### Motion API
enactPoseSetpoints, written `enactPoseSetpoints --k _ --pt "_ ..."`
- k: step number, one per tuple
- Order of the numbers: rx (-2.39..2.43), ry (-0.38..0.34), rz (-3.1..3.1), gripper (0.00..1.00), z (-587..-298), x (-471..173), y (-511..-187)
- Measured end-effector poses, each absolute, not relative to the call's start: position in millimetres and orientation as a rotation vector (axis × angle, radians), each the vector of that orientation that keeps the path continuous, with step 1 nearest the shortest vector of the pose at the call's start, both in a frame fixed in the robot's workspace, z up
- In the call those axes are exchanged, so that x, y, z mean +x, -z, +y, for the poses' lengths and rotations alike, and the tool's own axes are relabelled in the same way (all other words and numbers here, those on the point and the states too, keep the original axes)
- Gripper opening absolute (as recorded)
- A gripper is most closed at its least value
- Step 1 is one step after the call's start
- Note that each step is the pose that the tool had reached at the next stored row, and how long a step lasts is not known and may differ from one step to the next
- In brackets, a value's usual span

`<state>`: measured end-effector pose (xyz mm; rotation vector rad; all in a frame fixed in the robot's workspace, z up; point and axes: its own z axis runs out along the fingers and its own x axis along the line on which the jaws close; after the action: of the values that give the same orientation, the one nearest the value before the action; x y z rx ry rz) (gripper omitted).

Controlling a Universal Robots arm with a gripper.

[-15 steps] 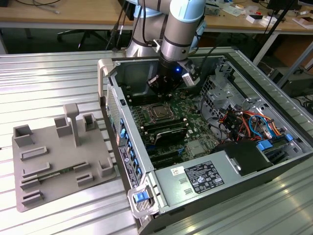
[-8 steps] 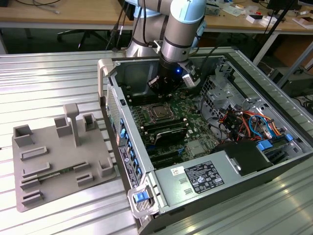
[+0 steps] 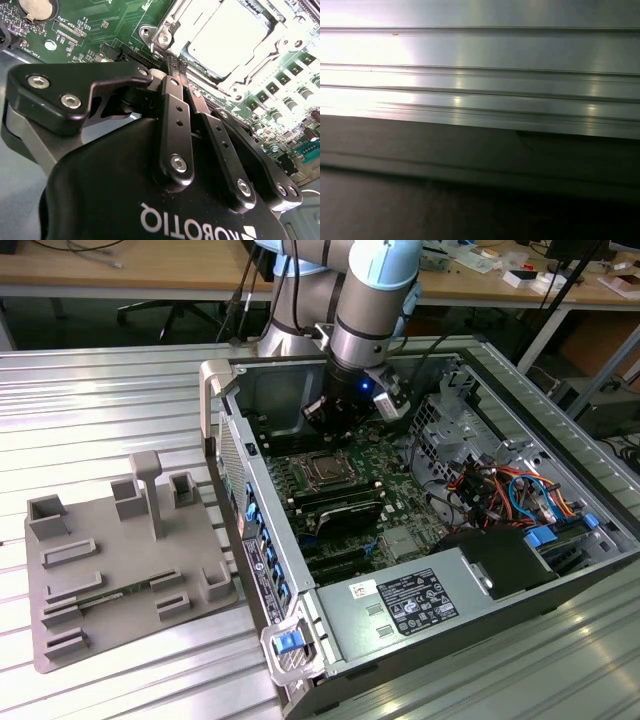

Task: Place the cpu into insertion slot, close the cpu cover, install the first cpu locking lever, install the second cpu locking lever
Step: 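Install the first cpu locking lever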

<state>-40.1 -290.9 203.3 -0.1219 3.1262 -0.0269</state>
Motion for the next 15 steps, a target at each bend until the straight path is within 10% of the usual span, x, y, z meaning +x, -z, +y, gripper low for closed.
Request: enactPoseSetpoints --k 15 --pt "-0.122 0.025 3.126 0.11 -287.9 -38.8 -202.9"
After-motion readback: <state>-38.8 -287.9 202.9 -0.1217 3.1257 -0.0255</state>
